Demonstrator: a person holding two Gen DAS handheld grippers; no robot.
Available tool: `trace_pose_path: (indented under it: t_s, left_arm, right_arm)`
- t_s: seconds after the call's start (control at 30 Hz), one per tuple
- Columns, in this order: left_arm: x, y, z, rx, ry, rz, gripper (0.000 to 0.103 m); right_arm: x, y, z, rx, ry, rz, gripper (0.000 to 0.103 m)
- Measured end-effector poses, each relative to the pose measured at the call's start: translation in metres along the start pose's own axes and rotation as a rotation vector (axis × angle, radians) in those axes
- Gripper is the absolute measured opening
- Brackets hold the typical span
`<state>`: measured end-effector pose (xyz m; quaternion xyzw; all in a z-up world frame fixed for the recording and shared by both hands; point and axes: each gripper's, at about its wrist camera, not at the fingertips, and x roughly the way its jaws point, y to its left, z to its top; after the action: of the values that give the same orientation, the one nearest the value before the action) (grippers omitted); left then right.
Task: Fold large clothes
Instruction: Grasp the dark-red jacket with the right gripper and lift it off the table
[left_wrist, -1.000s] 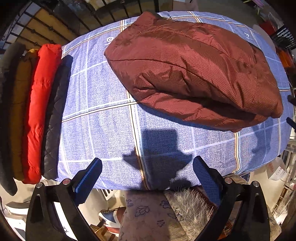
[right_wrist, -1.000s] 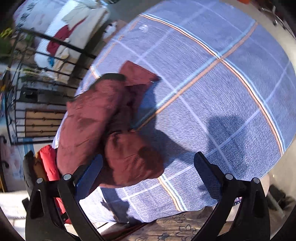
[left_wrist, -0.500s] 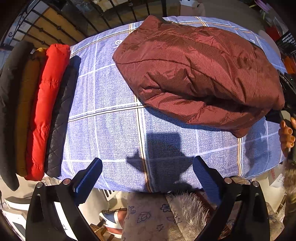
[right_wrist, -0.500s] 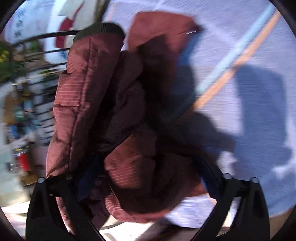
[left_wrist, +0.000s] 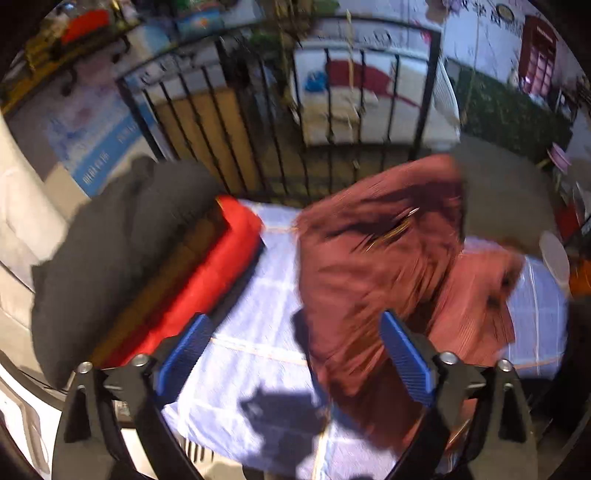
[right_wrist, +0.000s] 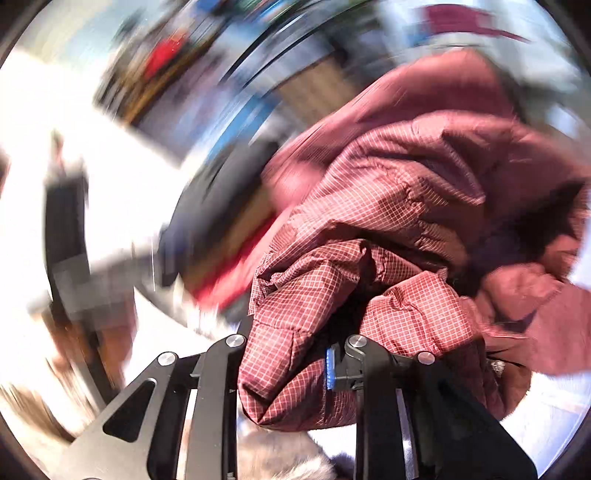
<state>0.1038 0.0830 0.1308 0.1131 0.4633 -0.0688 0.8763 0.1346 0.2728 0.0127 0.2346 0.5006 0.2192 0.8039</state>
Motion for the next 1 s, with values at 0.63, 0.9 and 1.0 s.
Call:
trace_pose_path:
  t_s: [0.63,0.9,1.0]
  left_arm:
    - [0.084,-0.111,-0.026,0.473,0.184,-0.174,0.097]
    - [0.182,-0.248,0.01,0.957,0.207,-0.248,0.097]
    - [0.236,-0.285,-0.008,1.126,0.261,-0.28,0.097]
  right_arm:
    - [-0.041,-0.191,-0.218,1.097,-0.108,-0.231,0.094]
    - [0.014,-0.151,-0.281,1.503,-0.175,0.118,0.093]
    - [0.034,-0.133,-0.287,1.613,-0.153,0.183,0.093]
